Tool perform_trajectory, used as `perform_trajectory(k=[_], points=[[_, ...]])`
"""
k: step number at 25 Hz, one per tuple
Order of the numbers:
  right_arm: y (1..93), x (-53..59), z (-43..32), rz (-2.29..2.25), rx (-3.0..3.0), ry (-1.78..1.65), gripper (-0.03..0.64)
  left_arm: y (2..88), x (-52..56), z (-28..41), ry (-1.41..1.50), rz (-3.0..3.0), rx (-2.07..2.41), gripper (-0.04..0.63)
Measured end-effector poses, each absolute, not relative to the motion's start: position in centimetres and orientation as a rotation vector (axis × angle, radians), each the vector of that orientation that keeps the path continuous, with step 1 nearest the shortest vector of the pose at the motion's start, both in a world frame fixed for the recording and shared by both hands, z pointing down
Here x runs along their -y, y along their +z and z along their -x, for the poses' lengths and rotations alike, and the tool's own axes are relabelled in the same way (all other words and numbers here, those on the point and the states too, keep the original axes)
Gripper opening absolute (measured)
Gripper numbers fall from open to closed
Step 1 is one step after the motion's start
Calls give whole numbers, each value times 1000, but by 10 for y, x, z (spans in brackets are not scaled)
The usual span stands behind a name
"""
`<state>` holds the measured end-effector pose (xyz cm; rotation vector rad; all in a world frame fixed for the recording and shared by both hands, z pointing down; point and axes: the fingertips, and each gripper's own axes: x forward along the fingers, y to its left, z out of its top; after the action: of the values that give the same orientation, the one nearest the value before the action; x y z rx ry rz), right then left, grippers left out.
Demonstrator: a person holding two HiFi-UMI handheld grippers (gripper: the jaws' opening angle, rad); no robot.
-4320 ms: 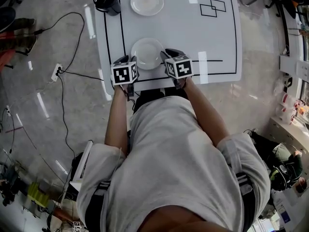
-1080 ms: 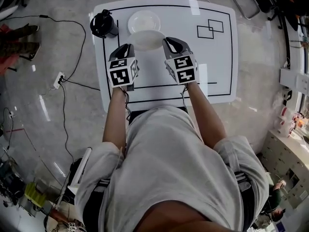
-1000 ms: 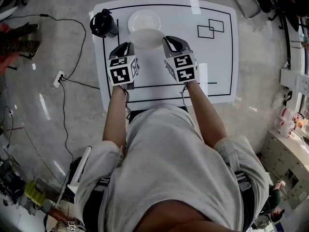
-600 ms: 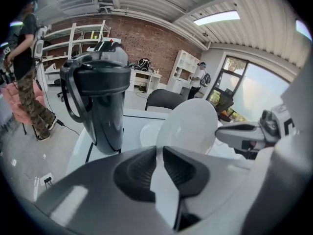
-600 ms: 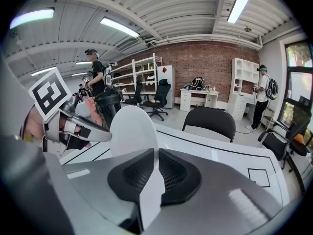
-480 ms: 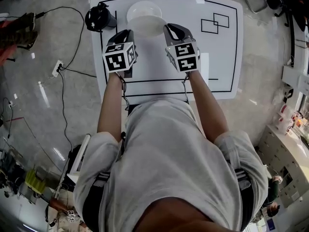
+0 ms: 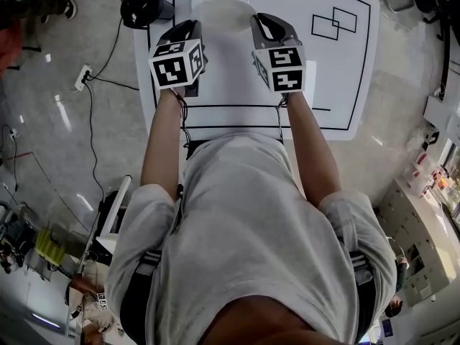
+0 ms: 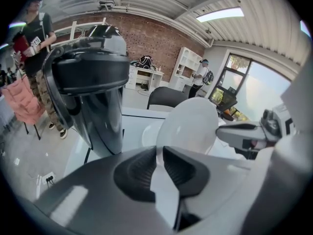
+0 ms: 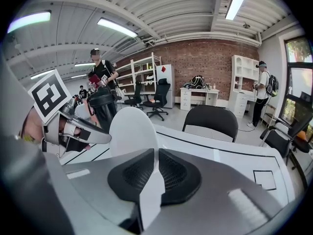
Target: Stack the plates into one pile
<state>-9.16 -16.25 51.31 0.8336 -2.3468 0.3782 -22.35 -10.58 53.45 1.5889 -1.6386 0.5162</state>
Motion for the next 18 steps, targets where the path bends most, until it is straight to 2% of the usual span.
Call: perform_trajectory(k=[18], points=[[527, 185, 100, -808, 2340, 403, 29, 543, 126, 231, 517, -1581, 1623, 43]])
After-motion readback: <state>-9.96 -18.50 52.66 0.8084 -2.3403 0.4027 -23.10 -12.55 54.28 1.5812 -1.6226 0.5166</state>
